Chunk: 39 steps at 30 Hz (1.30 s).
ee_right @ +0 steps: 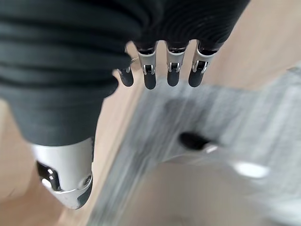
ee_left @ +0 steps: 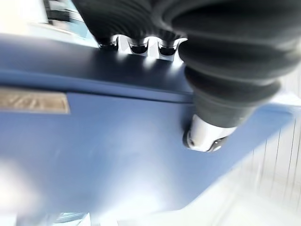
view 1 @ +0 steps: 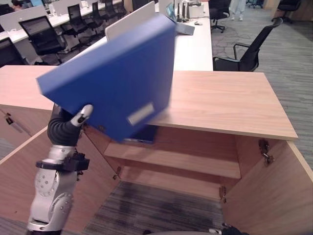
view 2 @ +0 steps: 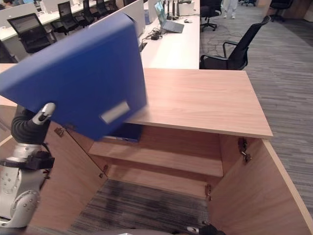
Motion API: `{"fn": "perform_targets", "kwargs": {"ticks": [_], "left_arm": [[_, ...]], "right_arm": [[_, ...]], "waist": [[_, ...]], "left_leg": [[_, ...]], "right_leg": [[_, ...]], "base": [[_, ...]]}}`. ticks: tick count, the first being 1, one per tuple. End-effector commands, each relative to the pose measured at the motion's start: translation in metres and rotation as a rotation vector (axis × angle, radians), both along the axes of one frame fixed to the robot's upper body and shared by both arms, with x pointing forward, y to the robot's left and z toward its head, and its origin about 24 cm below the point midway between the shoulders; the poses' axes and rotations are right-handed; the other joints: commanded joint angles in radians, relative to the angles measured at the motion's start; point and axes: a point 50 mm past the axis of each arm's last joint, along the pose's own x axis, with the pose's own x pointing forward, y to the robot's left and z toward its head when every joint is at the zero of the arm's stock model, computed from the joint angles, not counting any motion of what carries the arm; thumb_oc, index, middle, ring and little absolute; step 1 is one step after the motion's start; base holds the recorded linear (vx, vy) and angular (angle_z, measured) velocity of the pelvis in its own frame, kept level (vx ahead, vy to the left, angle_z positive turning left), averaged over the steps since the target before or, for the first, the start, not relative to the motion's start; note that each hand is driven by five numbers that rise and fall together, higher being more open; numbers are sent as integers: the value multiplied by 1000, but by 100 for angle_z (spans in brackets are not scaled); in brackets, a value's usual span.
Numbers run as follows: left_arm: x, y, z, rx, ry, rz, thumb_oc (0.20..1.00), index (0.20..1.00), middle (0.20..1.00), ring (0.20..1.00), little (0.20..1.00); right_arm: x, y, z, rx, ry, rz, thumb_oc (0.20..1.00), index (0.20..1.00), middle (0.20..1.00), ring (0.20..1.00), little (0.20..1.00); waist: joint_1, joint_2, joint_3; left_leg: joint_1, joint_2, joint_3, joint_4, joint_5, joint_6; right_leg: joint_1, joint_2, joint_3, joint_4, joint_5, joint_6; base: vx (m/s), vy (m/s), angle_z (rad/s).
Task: Put the empty folder in the office cabinet
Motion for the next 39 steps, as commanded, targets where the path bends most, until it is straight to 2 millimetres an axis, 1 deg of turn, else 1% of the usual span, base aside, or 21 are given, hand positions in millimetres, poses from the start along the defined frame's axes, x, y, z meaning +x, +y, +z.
{"fn": "perform_targets", "kwargs": {"ticks": [1, 2, 3, 7, 10, 11, 13, 14, 15, 17, 18, 19, 21, 22, 24, 27, 30, 34, 37, 38, 39], "left_arm": [[-8, 14, 24, -27, -133, 52, 200, 200, 200, 200, 200], [-11, 21, 27, -52, -158, 88, 200, 200, 200, 200, 200], [-13, 24, 30, -50, -181, 103, 200, 200, 200, 200, 200], [-15, 27, 34, -86, -220, 152, 200, 200, 200, 200, 200], [-14, 27, 32, -116, -220, 162, 200, 200, 200, 200, 200], [-14, 31, 26, -144, -203, 207, 200, 200, 200, 200, 200], [-14, 35, 17, -141, -156, 243, 200, 200, 200, 200, 200], [-14, 39, 5, -135, -90, 273, 200, 200, 200, 200, 200], [-14, 39, 5, -135, -89, 273, 200, 200, 200, 200, 200], [-15, 42, -10, -108, -3, 293, 200, 200, 200, 200, 200], [-17, 44, -22, -63, 66, 302, 200, 200, 200, 200, 200], [-17, 43, -27, -37, 101, 291, 200, 200, 200, 200, 200], [-15, 29, -48, 30, 228, 134, 200, 200, 200, 200, 200], [-16, 25, -53, 45, 255, 92, 200, 200, 200, 200, 200], [-22, 17, -72, 103, 369, -27, 200, 200, 200, 200, 200], [-27, 13, -87, 134, 453, -80, 200, 200, 200, 200, 200], [-32, 16, -93, 202, 503, -105, 200, 200, 200, 200, 200], [-30, 16, -94, 252, 512, -121, 200, 200, 200, 200, 200], [-24, 11, -92, 301, 495, -151, 200, 200, 200, 200, 200], [-17, 5, -91, 310, 482, -170, 200, 200, 200, 200, 200], [-14, 2, -91, 318, 475, -178, 200, 200, 200, 200, 200]], "right_arm": [[27, 10, 15, 65, -146, 41, 1000, 1000, 1000, 1000, 1000], [28, 3, 26, 76, -217, 43, 1000, 1000, 1000, 1000, 1000], [29, 1, 29, 79, -236, 37, 1000, 1000, 1000, 1000, 1000], [28, 1, 29, 76, -233, 34, 1000, 1000, 1000, 1000, 1000], [28, 0, 29, 73, -230, 29, 1000, 1000, 1000, 1000, 1000], [29, 1, 28, 73, -225, 24, 1000, 1000, 1000, 1000, 1000], [28, -1, 28, 70, -224, 12, 1000, 1000, 1000, 1000, 1000], [27, -2, 29, 70, -221, 4, 1000, 1000, 1000, 1000, 1000], [27, -2, 29, 70, -221, 4, 1000, 1000, 1000, 1000, 1000], [28, -5, 30, 68, -228, -7, 1000, 1000, 1000, 1000, 1000], [32, -8, 35, 75, -250, -17, 1000, 1000, 1000, 1000, 1000], [35, -10, 38, 84, -268, -31, 1000, 1000, 1000, 1000, 1000], [51, -12, 63, 173, -403, -37, 1000, 1000, 1000, 1000, 1000], [53, -13, 68, 188, -426, -33, 1000, 1000, 1000, 1000, 1000], [59, -19, 90, 234, -520, -18, 1000, 1000, 1000, 1000, 1000], [62, -23, 102, 249, -573, -26, 1000, 1000, 1000, 1000, 1000], [67, -27, 119, 280, -646, -25, 1000, 1000, 1000, 1000, 1000], [73, -21, 136, 341, -702, 33, 1000, 1000, 1000, 1000, 1000], [76, -10, 142, 411, -708, 86, 1000, 1000, 1000, 1000, 1000], [79, 0, 144, 453, -703, 125, 1000, 1000, 1000, 1000, 1000], [80, 6, 145, 477, -697, 149, 1000, 1000, 1000, 1000, 1000]], "waist": [[-25, -50, -1], [-29, -54, 3], [-29, -56, 4], [-25, -57, 5], [-25, -56, 4], [-22, -56, 4], [-21, -56, 5], [-19, -55, 6], [-19, -55, 6], [-18, -54, 9], [-17, -52, 12], [-17, -52, 13], [-27, -49, 17], [-28, -49, 17], [-39, -47, 15], [-45, -45, 13], [-51, -44, 10], [-54, -44, 7], [-54, -44, 4], [-53, -45, 3], [-53, -46, 2]], "left_leg": [[-1, 56, 23, 20, -25, -60], [-1, 57, 22, 20, -24, -62], [-1, 57, 21, 20, -24, -62], [-4, 55, 14, 20, -21, -61], [-4, 55, 13, 20, -21, -60], [-4, 54, 11, 20, -21, -59], [-5, 52, 10, 20, -20, -58], [-5, 49, 9, 20, -20, -57], [-5, 49, 8, 20, -20, -57], [-4, 49, 8, 20, -20, -56], [-3, 48, 8, 20, -20, -56], [-2, 49, 9, 20, -19, -56], [-2, 50, 14, 20, -18, -55], [-3, 50, 15, 20, -18, -55], [0, 50, 19, 20, -20, -54], [1, 49, 21, 20, -21, -53], [0, 48, 23, 20, -20, -52], [-4, 47, 22, 20, -18, -52], [-6, 47, 22, 20, -17, -53], [-7, 48, 22, 20, -16, -53], [-7, 48, 23, 20, -16, -53]], "right_leg": [[23, -9, 41, 1, -91, 54], [24, -9, 39, 1, -92, 54], [25, -10, 39, 1, -92, 53], [27, -10, 31, 1, -93, 51], [28, -11, 30, 1, -94, 49], [28, -13, 28, 1, -94, 48], [28, -15, 26, 1, -94, 47], [28, -16, 24, 1, -93, 47], [28, -16, 24, 1, -93, 47], [29, -17, 21, 1, -91, 48], [28, -18, 20, 1, -90, 48], [27, -18, 19, 1, -89, 49], [23, -22, 18, 1, -84, 53], [23, -23, 19, 1, -83, 55], [22, -25, 22, 1, -82, 58], [20, -26, 23, 1, -82, 61], [18, -27, 23, 1, -82, 64], [11, -28, 26, 1, -82, 65], [9, -29, 26, 1, -83, 65], [7, -29, 25, 1, -83, 65], [7, -29, 26, 1, -82, 64]], "base": [[0, 0, 0], [0, 0, 0], [-33, -11, 3], [-11, -5, 4], [-10, 1, 3], [0, 0, 0], [0, 0, 0], [-8, 16, 3], [-7, 17, 3], [-9, 14, 6], [-12, 20, 6], [-16, 28, 3], [0, 0, 0], [0, 0, 0], [0, 0, 0], [1, 0, -3], [0, -1, -1], [-3, -8, -5], [0, 0, 0], [0, 0, 0], [0, 0, 0]]}}
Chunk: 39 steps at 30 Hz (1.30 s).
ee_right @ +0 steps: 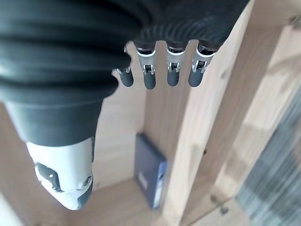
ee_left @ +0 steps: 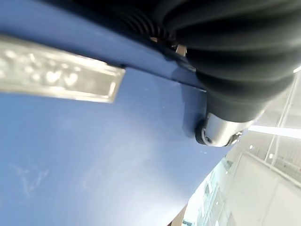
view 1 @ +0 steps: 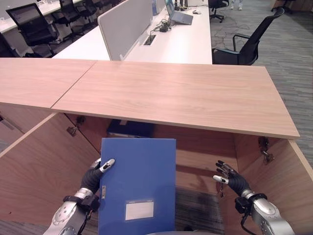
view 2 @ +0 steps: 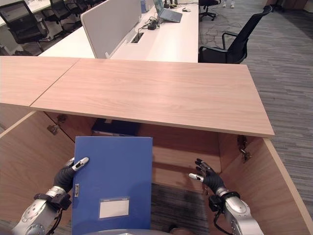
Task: Put the empty folder in the office cabinet
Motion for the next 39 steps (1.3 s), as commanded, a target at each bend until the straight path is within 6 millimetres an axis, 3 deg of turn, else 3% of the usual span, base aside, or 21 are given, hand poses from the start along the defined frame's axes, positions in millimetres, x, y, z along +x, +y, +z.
{"fn": "perform_targets", "kwargs": {"ticks": [1, 9, 21, 25, 33, 39], "left_arm": [[29, -4, 25, 66, -157, -67, 200, 200, 200, 200, 200], [38, -6, 26, 135, -166, -119, 200, 200, 200, 200, 200], [55, -23, 34, 132, -241, -145, 200, 200, 200, 200, 200], [65, -40, 35, 111, -265, -181, 200, 200, 200, 200, 200], [72, -70, 51, 22, -348, -269, 200, 200, 200, 200, 200], [76, -106, 53, -38, -356, -388, 200, 200, 200, 200, 200]], "right_arm": [[22, 28, 21, 136, -96, 141, 1000, 1000, 1000, 1000, 1000], [17, 45, 34, 296, -92, 257, 1000, 1000, 1000, 1000, 1000], [7, 75, 26, 405, 9, 396, 1000, 1000, 1000, 1000, 1000], [11, 96, 25, 456, 21, 446, 1000, 1000, 1000, 1000, 1000], [13, 111, 6, 433, 84, 451, 1000, 1000, 1000, 1000, 1000], [21, 137, 12, 477, 58, 506, 1000, 1000, 1000, 1000, 1000]], "waist": [[-6, -56, -37], [-11, -65, -42], [-15, -74, -45], [-15, -77, -46], [-16, -79, -44], [-19, -79, -43]], "left_leg": [[-20, 51, 33, 19, -18, -46], [-20, 56, 42, 19, -18, -52], [-20, 61, 49, 19, -19, -57], [-21, 61, 51, 19, -18, -56], [-22, 60, 52, 19, -20, -56], [-24, 58, 51, 19, -21, -54]], "right_leg": [[-12, -26, 33, 1, -70, 62], [-16, -26, 33, 1, -67, 65], [-19, -27, 36, 1, -67, 64], [-19, -29, 37, 1, -65, 62], [-19, -31, 36, 1, -63, 62], [-19, -32, 35, 1, -61, 59]], "base": [[0, 0, 0], [2, 0, -2], [0, 0, 0], [0, 0, 0], [0, 0, 0], [0, 0, 0]]}}
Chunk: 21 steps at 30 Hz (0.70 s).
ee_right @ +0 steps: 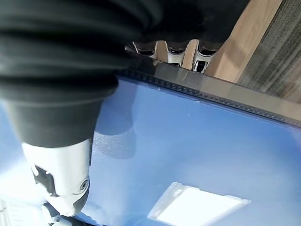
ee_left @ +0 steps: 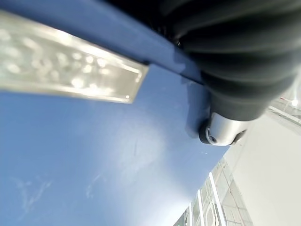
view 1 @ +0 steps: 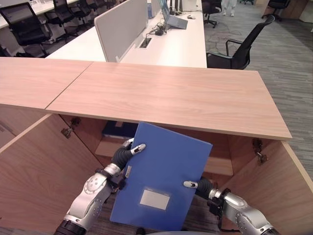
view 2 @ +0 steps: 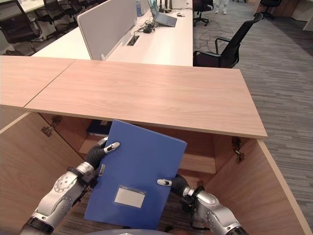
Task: Put the empty folder in the office cabinet
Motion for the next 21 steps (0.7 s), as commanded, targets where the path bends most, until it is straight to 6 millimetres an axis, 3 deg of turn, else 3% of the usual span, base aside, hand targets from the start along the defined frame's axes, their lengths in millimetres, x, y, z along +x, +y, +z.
{"fn": "perform_targets", "kwargs": {"ticks": [1, 3, 5, 6, 7, 11, 12, 13, 14, 17, 19, 20, 21], "left_arm": [[15, -44, 31, -111, -156, -164, 200, 200, 200, 200, 200], [14, -52, 31, -122, -152, -200, 200, 200, 200, 200, 200], [13, -73, 33, -159, -138, -286, 200, 200, 200, 200, 200], [13, -80, 33, -168, -133, -312, 200, 200, 200, 200, 200], [13, -85, 35, -171, -139, -337, 200, 200, 200, 200, 200], [13, -95, 38, -196, -138, -383, 200, 200, 200, 200, 200], [12, -99, 30, -238, -79, -383, 407, 407, 407, 407, 407], [12, -99, 30, -238, -79, -383, 407, 407, 407, 407, 407], [11, -99, 24, -243, -45, -379, 1000, 1000, 1000, 1000, 1000], [11, -97, 10, -226, 21, -376, 1000, 1000, 1000, 1000, 1000], [8, -90, -2, -198, 66, -368, 1000, 1000, 1000, 1000, 1000], [2, -77, -17, -143, 123, -378, 1000, 1000, 1000, 1000, 1000], [2, -77, -17, -142, 123, -378, 1000, 1000, 1000, 1000, 1000]], "right_arm": [[15, 46, 21, 152, -98, 106, 1000, 1000, 1000, 1000, 1000], [15, 50, 20, 156, -93, 116, 1000, 1000, 1000, 1000, 1000], [14, 63, 18, 180, -67, 150, 542, 542, 542, 542, 542], [14, 66, 16, 187, -57, 156, 485, 485, 485, 485, 485], [12, 69, 15, 195, -42, 165, 216, 216, 216, 216, 216], [8, 72, 10, 220, -1, 157, 200, 200, 200, 200, 200], [5, 71, 4, 245, 43, 115, 200, 200, 200, 200, 200], [5, 71, 4, 245, 43, 115, 200, 200, 200, 200, 200], [4, 69, 0, 250, 64, 91, 200, 200, 200, 200, 200], [-1, 61, -10, 274, 132, 13, 200, 200, 200, 200, 200], [-3, 51, -17, 266, 156, -35, 200, 200, 200, 200, 200], [-7, 35, -25, 230, 177, -91, 200, 200, 200, 200, 200], [-7, 35, -25, 230, 177, -91, 200, 200, 200, 200, 200]], "waist": [[1, -42, -13], [0, -42, -11], [-2, -42, -11], [-3, -42, -10], [-4, -43, -9], [-8, -41, -8], [-11, -40, -6], [-11, -40, -6], [-13, -39, -5], [-18, -35, -3], [-21, -32, -2], [-23, -28, -3], [-23, -29, -4]], "left_leg": [[-16, 58, 37, 12, -24, -51], [-16, 58, 37, 12, -24, -51], [-16, 57, 37, 12, -25, -49], [-16, 57, 37, 12, -25, -49], [-16, 57, 37, 12, -25, -50], [-15, 57, 38, 12, -26, -50], [-16, 56, 38, 12, -25, -50], [-16, 56, 38, 12, -25, -50], [-16, 56, 39, 12, -24, -50], [-18, 56, 39, 12, -23, -50], [-19, 55, 41, 12, -22, -52], [-20, 56, 42, 12, -22, -53], [-20, 56, 42, 12, -22, -53]], "right_leg": [[-4, -30, 27, 1, -62, 57], [-5, -31, 28, 1, -62, 56], [-5, -30, 28, 1, -62, 56], [-5, -30, 28, 1, -62, 56], [-6, -31, 29, 1, -63, 56], [-6, -30, 30, 1, -63, 55], [-7, -29, 31, 1, -63, 56], [-7, -29, 31, 1, -63, 56], [-8, -28, 33, 1, -63, 56], [-12, -28, 33, 1, -62, 58], [-14, -28, 34, 1, -61, 60], [-15, -29, 33, 1, -62, 62], [-15, -29, 33, 1, -62, 62]], "base": [[0, 0, 0], [0, 0, 0], [0, 0, 0], [0, 0, 0], [0, 0, 0], [0, 0, 0], [0, 0, 0], [0, 0, 0], [0, 0, 0], [0, 0, 0], [0, 0, 0], [0, 0, 0], [0, 0, 0]]}}
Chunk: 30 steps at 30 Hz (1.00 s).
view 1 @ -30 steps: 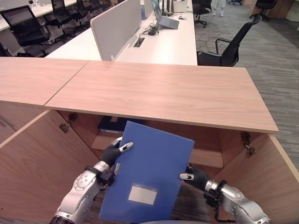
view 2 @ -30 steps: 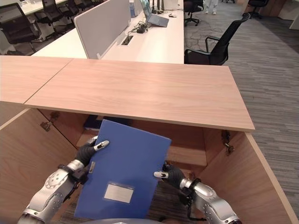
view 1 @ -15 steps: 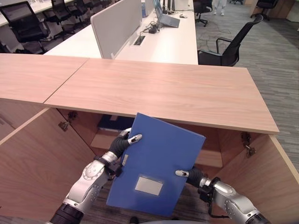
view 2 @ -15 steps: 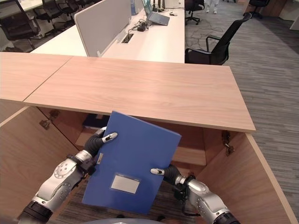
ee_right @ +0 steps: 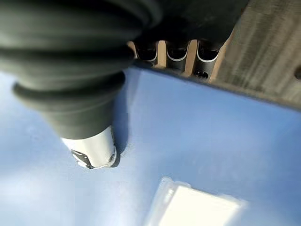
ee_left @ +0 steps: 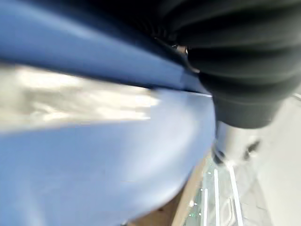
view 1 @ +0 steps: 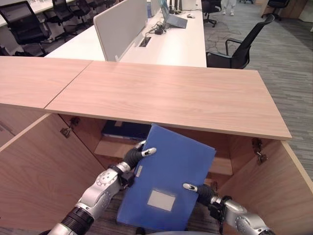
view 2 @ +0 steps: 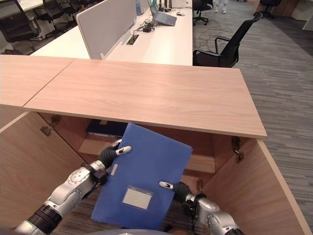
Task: Put the empty folder in the office cabinet
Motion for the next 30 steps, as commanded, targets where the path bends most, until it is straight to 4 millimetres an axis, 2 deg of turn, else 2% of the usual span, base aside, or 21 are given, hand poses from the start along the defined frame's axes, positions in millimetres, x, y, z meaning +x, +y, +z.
{"fn": "perform_targets", "kwargs": {"ticks": [1, 3, 4, 5, 6, 8, 10, 13, 15, 16, 17, 21, 22, 23, 25, 26, 27, 30], "left_arm": [[-6, -44, 10, -124, -53, -249, 1000, 1000, 1000, 1000, 1000], [-14, -25, -13, -61, 34, -218, 1000, 1000, 1000, 1000, 1000], [-14, -25, -13, -61, 34, -218, 1000, 1000, 1000, 1000, 1000], [-25, -3, -38, 27, 130, -167, 1000, 1000, 1000, 1000, 1000], [-25, -3, -38, 27, 130, -167, 1000, 1000, 1000, 1000, 1000], [-50, 29, -74, 183, 285, -128, 1000, 1000, 1000, 1000, 1000], [-73, 48, -100, 283, 414, -106, 1000, 1000, 1000, 1000, 1000], [-102, 65, -130, 366, 580, -31, 1000, 1000, 1000, 1000, 1000], [-120, 73, -146, 392, 688, 64, 1000, 1000, 1000, 1000, 1000], [-120, 73, -146, 391, 687, 64, 1000, 1000, 1000, 1000, 1000], [-130, 79, -154, 401, 757, 165, 1000, 1000, 1000, 1000, 1000], [-141, 90, -160, 380, 855, 399, 1000, 1000, 1000, 1000, 1000], [-141, 90, -160, 380, 855, 399, 1000, 1000, 1000, 1000, 1000], [-143, 93, -161, 368, 865, 478, 1000, 1000, 1000, 1000, 1000], [-141, 94, -160, 359, 866, 533, 1000, 1000, 1000, 1000, 1000], [-141, 94, -160, 358, 866, 533, 1000, 1000, 1000, 1000, 1000], [-137, 94, -159, 366, 842, 548, 1000, 1000, 1000, 1000, 1000], [-126, 95, -156, 377, 802, 556, 1000, 1000, 1000, 1000, 1000]], "right_arm": [[17, 40, 14, 155, -85, 31, 200, 200, 200, 200, 200], [10, 23, 2, 109, -40, -39, 200, 200, 200, 200, 200], [10, 23, 2, 109, -40, -39, 200, 200, 200, 200, 200], [-2, 2, -14, 54, 40, -138, 200, 200, 200, 200, 200], [-2, 2, -14, 54, 40, -138, 200, 200, 200, 200, 200], [-24, -25, -38, -10, 175, -291, 200, 200, 200, 200, 200], [-39, -39, -52, -42, 270, -372, 200, 200, 200, 200, 200], [-54, -53, -65, -87, 366, -453, 200, 200, 200, 200, 200], [-56, -57, -67, -98, 385, -483, 200, 200, 200, 200, 200], [-56, -57, -67, -99, 384, -483, 200, 200, 200, 200, 200], [-47, -59, -65, -96, 363, -502, 200, 200, 200, 200, 200], [-7, -48, -47, -39, 216, -504, 200, 200, 200, 200, 200], [-7, -48, -47, -39, 216, -504, 200, 200, 200, 200, 200], [15, -43, -33, -7, 117, -495, 200, 200, 200, 200, 200], [45, -34, -7, 52, -28, -473, 200, 200, 200, 200, 200], [45, -34, -7, 52, -28, -473, 200, 200, 200, 200, 200], [66, -28, 15, 68, -140, -433, 200, 200, 200, 200, 200], [97, -18, 58, 100, -339, -373, 200, 200, 200, 200, 200]], "waist": [[-17, -28, -8], [-20, -24, -9], [-20, -24, -9], [-23, -18, -10], [-23, -18, -10], [-28, -7, -10], [-30, 0, -5], [-33, 9, -6], [-38, 14, 5], [-39, 15, 6], [-41, 24, 24], [-40, 36, 53], [-40, 36, 53], [-35, 41, 68], [-29, 46, 89], [-28, 46, 88], [-19, 52, 104], [-1, 46, 130]], "left_leg": [[-19, 56, 43, 12, -24, -51], [-18, 56, 44, 12, -24, -52], [-18, 56, 44, 12, -24, -52], [-18, 54, 46, 12, -23, -52], [-18, 54, 46, 12, -23, -52], [-18, 54, 47, 12, -22, -53], [-16, 51, 49, 12, -22, -53], [-22, 47, 45, 12, -21, -53], [-25, 45, 41, 12, -19, -53], [-25, 45, 40, 12, -19, -53], [-36, 44, 39, 12, -17, -52], [-60, 39, 43, 12, -15, -45], [-60, 39, 43, 12, -15, -45], [-66, 35, 47, 12, -12, -42], [-79, 29, 54, 12, -9, -34], [-80, 28, 54, 12, -9, -34], [-100, 20, 62, 12, -7, -27], [-174, 0, 79, 67, -21, -13]], "right_leg": [[-10, -30, 31, 1, -65, 68], [-10, -29, 31, 1, -66, 69], [-10, -29, 31, 1, -66, 69], [-12, -29, 31, 1, -65, 70], [-12, -29, 31, 1, -65, 70], [-14, -29, 34, 1, -67, 70], [-10, -30, 35, 1, -70, 71], [-17, -31, 37, 1, -69, 69], [-20, -34, 35, 3, -64, 64], [-19, -34, 35, 3, -64, 64], [-62, -39, 34, 50, -73, 59], [-152, -45, 37, 148, -96, 44], [-152, -45, 37, 148, -96, 44], [-182, -49, 36, 183, -107, 44], [-229, -57, 40, 229, -120, 47], [-231, -58, 41, 231, -121, 47], [-283, -67, 50, 280, -132, 51], [-382, -97, 72, 370, -155, 58]], "base": [[0, 0, 0], [0, 0, 0], [0, 0, 0], [0, 0, 0], [0, 0, 0], [0, 0, 0], [16, 0, -2], [12, 3, -1], [24, 15, -4], [-37, 47, -3], [-66, 60, 2], [-46, 61, -5], [-6, 64, -3], [-1, 75, -2], [-14, 98, -6], [-37, 126, -18], [-44, 125, -26], [-59, 130, -23]]}}
